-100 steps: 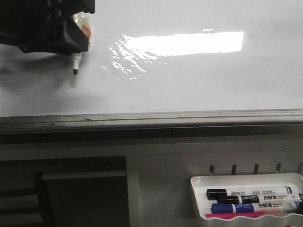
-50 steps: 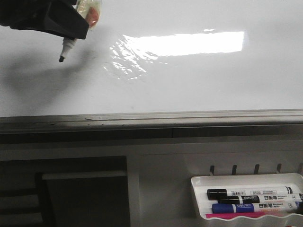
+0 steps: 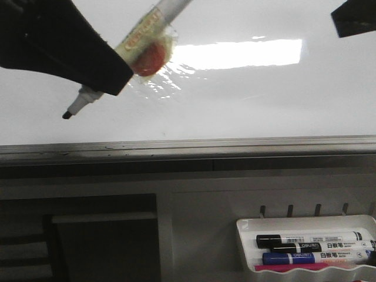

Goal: Write number 7 on whiteboard

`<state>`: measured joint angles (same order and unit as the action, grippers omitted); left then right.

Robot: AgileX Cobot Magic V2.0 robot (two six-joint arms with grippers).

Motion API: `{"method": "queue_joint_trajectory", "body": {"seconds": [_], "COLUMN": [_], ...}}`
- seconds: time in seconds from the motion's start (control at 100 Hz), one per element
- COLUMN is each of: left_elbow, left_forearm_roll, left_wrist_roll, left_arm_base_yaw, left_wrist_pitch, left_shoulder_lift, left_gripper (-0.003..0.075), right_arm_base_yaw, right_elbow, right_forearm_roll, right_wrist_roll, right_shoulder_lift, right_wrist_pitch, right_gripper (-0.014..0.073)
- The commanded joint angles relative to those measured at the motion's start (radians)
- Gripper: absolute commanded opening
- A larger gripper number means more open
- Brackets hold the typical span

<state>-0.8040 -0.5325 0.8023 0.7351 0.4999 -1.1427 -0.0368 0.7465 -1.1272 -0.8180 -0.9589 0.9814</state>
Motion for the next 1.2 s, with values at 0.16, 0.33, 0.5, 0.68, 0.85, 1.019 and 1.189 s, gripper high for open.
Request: {"method": "queue_joint_trajectory", "body": {"seconds": [0.16,0.33,0.5,0.68,0.85,1.019,1.189], "left_elbow": [-0.033,-0.041,-0.062,-0.062,-0.062,-0.062,-0.062], "left_forearm_roll": [0.055,0.055,0.073,0.077,0.089,0.089,0.089], "left_wrist_roll": [0.006,0.006,0.006,0.006,0.006,0.006,0.006], "left_arm_base_yaw": [0.108,0.124,0.124,0.124,0.124,0.124,0.124], "left_wrist_pitch": [-0.064,-0.093,-0.098,-0.095,-0.108,-0.095,-0.088], "left_shoulder_lift": [-0.054,-0.070,-0.070,-0.070,-0.070,-0.070,-0.070], "left_gripper": [-0.0020,-0.0020,-0.0020,-0.0020,-0.0020,-0.0020,0.0077], "right_arm_base_yaw": [-0.093,-0.156,-0.202,-0.218,-0.218,-0.218,-0.218], "right_elbow": [0.098,0.133,0.146,0.146,0.146,0.146,0.146], "right_forearm_roll": [-0.073,-0.054,-0.055,-0.073,-0.073,-0.073,-0.073], "right_wrist_roll": [-0.058,-0.058,-0.058,-0.086,-0.101,-0.108,-0.108], "right_shoulder_lift": [-0.122,-0.207,-0.287,-0.299,-0.299,-0.299,-0.299], "right_wrist_pitch": [0.026,0.032,0.057,0.053,0.048,0.039,0.035], "right_gripper": [0.0542,0.0542,0.0517,0.0369,0.0128,-0.0069,-0.0061]}}
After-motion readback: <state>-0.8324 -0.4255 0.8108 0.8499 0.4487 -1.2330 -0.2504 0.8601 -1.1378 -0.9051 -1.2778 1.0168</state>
